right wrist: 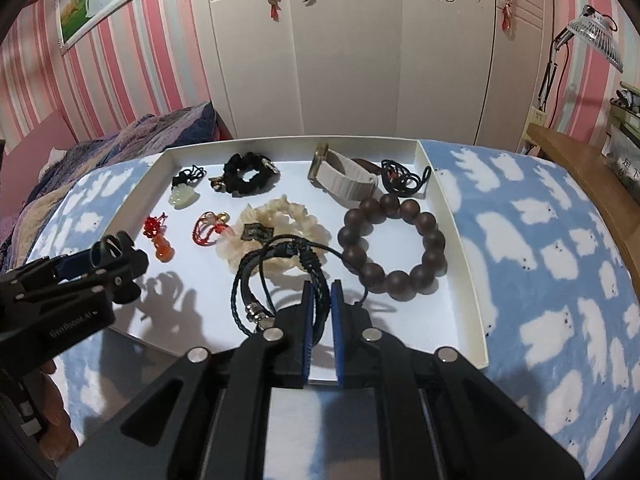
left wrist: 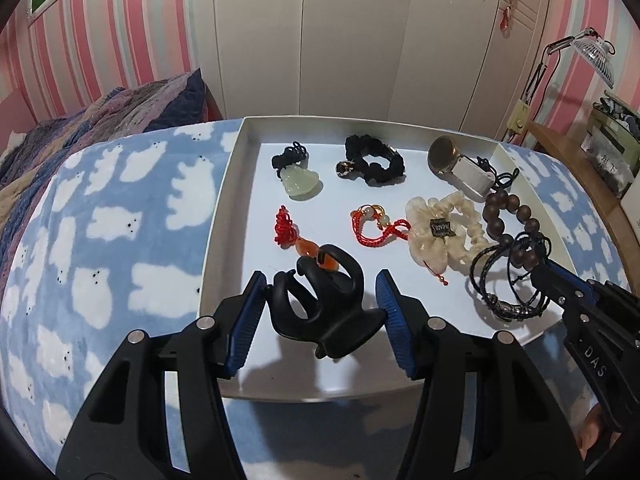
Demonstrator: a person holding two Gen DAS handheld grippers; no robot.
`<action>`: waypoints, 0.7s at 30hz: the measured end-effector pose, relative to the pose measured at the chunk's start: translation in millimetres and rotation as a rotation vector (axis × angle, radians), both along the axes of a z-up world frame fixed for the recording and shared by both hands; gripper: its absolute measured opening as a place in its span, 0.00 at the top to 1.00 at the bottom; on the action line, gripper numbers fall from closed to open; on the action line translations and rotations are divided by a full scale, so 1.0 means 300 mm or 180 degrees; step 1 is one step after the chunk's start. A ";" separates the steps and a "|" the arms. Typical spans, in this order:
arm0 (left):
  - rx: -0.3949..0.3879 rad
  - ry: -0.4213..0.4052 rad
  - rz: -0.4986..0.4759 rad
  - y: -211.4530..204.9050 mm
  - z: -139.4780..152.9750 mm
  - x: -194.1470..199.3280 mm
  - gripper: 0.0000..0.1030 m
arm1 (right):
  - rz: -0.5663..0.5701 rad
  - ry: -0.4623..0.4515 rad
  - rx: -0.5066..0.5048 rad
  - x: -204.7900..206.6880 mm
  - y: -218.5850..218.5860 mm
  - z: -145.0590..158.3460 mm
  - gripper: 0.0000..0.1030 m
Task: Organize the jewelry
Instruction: 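Carry the claw clip and leather bracelet over the white tray and lower them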
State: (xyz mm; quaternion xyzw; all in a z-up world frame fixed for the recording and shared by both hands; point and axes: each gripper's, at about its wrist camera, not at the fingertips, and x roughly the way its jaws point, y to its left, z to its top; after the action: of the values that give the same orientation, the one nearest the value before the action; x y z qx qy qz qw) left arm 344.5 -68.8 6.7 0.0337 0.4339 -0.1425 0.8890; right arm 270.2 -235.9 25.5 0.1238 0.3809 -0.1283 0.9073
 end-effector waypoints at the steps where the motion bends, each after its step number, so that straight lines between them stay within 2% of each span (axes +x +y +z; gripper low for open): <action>1: 0.0005 -0.0014 0.0002 0.000 -0.002 -0.001 0.45 | -0.0003 0.0002 0.0006 -0.002 -0.004 -0.005 0.92; 13: 0.0182 -0.0027 -0.0016 -0.015 -0.044 0.009 0.45 | 0.0004 0.0120 0.0010 0.023 -0.009 -0.055 0.92; 21: 0.0134 0.0097 0.0045 -0.002 -0.073 0.036 0.46 | -0.0020 0.0181 0.0041 0.043 -0.021 -0.076 0.92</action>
State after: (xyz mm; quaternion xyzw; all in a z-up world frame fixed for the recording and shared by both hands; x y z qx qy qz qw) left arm 355.4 -69.4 -15.1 0.0472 0.4505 -0.1276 0.8823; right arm 283.1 -242.0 2.6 0.1271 0.4070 -0.1322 0.8948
